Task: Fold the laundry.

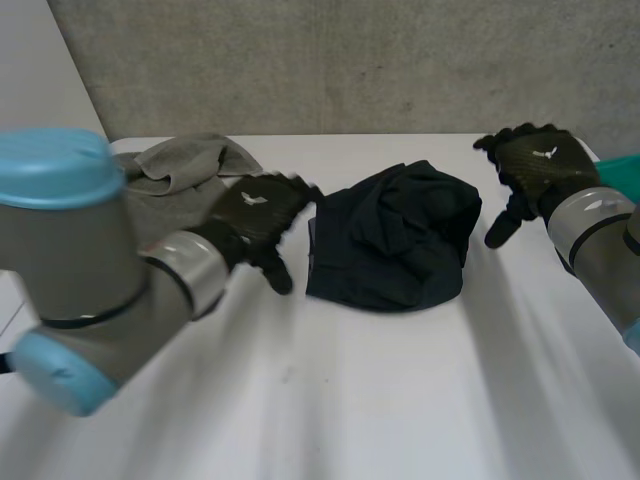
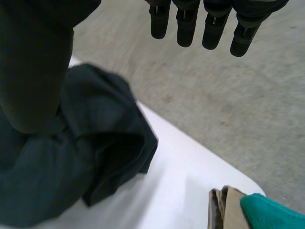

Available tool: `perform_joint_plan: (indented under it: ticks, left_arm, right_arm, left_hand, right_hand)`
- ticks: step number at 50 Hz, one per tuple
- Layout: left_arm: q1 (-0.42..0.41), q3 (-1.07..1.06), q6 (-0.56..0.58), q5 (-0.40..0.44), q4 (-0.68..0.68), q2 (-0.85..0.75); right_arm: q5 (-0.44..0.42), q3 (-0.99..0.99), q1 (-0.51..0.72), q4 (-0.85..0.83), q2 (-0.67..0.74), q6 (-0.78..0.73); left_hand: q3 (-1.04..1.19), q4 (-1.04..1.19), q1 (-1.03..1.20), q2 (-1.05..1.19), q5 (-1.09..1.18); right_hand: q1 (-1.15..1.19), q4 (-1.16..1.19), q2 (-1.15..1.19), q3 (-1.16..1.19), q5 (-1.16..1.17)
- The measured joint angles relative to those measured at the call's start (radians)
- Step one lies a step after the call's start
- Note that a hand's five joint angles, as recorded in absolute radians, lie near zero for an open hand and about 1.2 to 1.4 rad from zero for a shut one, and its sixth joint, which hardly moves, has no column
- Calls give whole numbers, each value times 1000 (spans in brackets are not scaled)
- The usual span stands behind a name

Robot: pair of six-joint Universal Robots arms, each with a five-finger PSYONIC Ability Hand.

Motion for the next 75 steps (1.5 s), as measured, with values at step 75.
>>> perform_joint_plan:
  ticks: [75]
  left_arm:
    - [-218,328,15,45,448,-427]
  right_arm:
    - [-28,152,-76,-103,36,-78]
  left_hand:
    - [345,337,259,319,327]
  right_hand:
    - [0,0,0,0,0]
